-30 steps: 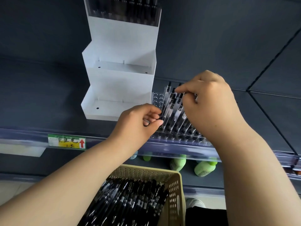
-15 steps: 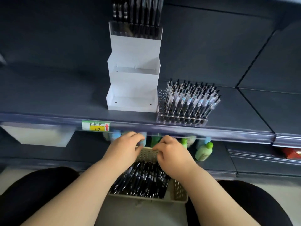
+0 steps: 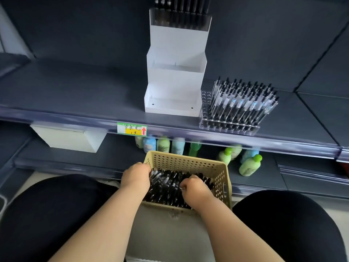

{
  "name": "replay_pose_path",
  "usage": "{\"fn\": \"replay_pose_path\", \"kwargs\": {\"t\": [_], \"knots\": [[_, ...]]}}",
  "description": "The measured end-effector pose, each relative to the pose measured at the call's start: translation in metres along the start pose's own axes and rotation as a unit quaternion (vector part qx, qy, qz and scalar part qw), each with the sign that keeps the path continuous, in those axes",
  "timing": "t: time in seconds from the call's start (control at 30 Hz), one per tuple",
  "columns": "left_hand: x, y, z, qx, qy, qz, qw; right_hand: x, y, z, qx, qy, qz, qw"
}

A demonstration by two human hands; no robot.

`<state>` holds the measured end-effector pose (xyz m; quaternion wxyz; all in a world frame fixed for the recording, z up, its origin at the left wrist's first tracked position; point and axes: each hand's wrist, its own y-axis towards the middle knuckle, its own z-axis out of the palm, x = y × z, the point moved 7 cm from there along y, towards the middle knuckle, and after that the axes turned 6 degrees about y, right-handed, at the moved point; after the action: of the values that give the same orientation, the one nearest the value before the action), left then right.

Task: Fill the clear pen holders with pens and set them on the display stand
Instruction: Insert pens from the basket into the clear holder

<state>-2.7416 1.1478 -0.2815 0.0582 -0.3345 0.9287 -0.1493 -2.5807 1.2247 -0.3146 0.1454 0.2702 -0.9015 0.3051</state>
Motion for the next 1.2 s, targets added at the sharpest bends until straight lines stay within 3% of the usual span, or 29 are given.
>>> {"fn": "replay_pose_path", "kwargs": {"t": [0.2,0.43,0.8,1.0,1.2], "knots": [[-0.016,0.013,0.006,-0.045,0.092,0.031,0.994,0.025,0.031,0.017,0.001,0.015,-0.042,0.999],[-0.028,0.031,0.034,0.011,0.131,0.034,0.991,0.053,0.058,0.044,0.023,-0.02,-0.119,0.992],[-0.03,0.032,0.04,0.072,0.212,0.04,0.974,0.056,0.072,0.05,0.084,-0.182,-0.125,0.972],[-0.02,0.021,0.024,0.021,0.077,0.035,0.996,0.056,0.064,0.03,0.041,-0.178,-0.145,0.973],[-0.002,0.017,-0.002,-0.01,-0.108,-0.005,0.994,0.03,0.052,-0.01,-0.074,-0.013,-0.112,0.991]]}}
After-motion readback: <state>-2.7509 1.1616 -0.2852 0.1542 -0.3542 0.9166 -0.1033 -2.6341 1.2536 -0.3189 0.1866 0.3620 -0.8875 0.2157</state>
